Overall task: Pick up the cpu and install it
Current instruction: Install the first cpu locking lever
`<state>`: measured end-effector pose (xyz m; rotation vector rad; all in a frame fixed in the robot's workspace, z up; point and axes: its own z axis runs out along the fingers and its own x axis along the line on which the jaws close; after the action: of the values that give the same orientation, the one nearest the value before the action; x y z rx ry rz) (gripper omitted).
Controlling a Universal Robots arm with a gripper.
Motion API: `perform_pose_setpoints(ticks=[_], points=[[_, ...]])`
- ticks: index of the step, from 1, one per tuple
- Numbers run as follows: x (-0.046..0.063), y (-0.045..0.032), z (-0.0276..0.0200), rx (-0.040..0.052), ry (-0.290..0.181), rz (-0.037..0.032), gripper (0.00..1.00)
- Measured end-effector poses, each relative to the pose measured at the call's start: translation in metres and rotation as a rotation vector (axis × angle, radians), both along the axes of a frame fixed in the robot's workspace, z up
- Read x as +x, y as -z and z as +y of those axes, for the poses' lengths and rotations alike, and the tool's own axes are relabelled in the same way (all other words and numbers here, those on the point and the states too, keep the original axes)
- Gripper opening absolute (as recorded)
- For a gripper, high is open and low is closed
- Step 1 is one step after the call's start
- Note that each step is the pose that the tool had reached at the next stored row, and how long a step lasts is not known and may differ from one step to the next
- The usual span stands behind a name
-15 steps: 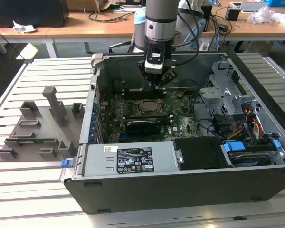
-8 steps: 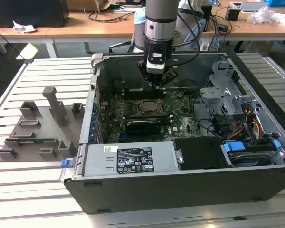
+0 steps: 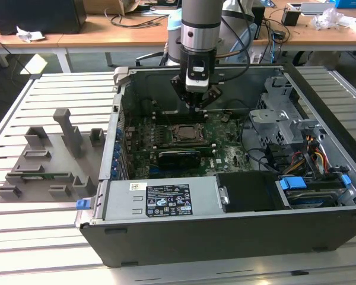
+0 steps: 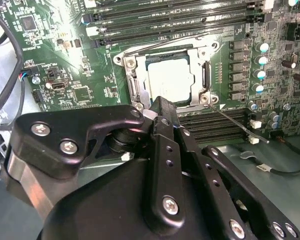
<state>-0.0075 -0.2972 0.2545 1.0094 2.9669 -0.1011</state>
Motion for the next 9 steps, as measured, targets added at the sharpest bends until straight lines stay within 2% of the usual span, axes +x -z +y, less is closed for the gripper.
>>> perform_pose_setpoints(ticks=[9], points=[[0.0000,0.0000,0.0000,0.0000,-0.060,-0.0001,0.11]])
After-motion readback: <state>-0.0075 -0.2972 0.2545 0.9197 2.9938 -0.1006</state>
